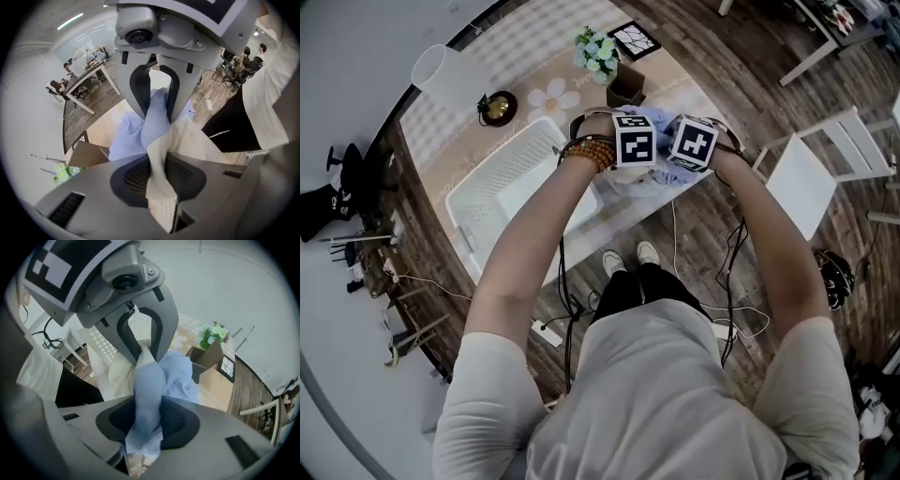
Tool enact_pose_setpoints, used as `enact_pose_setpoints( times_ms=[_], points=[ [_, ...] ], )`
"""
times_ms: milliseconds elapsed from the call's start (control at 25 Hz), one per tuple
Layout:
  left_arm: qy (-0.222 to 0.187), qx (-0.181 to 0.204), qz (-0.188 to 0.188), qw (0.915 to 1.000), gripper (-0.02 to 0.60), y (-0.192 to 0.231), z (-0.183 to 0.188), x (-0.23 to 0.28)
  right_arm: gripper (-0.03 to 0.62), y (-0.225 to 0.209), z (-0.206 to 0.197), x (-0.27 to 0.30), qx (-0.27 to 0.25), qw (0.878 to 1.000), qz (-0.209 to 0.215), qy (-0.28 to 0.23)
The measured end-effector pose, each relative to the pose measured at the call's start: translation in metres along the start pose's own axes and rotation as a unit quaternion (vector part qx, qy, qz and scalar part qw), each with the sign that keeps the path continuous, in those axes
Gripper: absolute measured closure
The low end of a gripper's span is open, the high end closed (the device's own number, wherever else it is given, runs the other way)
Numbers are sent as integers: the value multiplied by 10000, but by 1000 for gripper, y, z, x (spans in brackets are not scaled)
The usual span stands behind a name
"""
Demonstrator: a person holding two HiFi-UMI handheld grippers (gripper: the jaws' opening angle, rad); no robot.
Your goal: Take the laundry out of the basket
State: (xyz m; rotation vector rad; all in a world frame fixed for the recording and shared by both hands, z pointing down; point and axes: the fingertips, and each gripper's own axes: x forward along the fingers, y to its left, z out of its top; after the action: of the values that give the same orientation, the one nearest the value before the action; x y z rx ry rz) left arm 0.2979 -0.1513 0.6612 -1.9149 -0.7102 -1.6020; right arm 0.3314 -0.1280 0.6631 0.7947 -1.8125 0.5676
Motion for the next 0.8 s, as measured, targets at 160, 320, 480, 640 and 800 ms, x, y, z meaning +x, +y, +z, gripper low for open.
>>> enact_pose_setpoints(
  times_ms=[160, 320, 480, 640, 800],
  points=[
    [366, 270, -172, 9988, 466, -6, -8, 30, 439, 5, -10, 27, 92, 9998, 195, -40],
    [559, 392, -221, 9974, 466, -6, -15, 54, 437, 3, -17, 50, 119, 9994, 307, -50],
    [477, 233, -202, 9984, 448, -4, -13, 60, 412, 1, -21, 57, 227, 9992, 308, -142],
    [390, 160, -25, 9991, 410, -2, -8, 46, 357, 1, -17, 43, 108, 9991, 356, -214],
    [452, 277, 156, 9985, 403, -1, -7, 26, 356, 0, -10, 22, 135, 9987, 388, -308]
  ],
)
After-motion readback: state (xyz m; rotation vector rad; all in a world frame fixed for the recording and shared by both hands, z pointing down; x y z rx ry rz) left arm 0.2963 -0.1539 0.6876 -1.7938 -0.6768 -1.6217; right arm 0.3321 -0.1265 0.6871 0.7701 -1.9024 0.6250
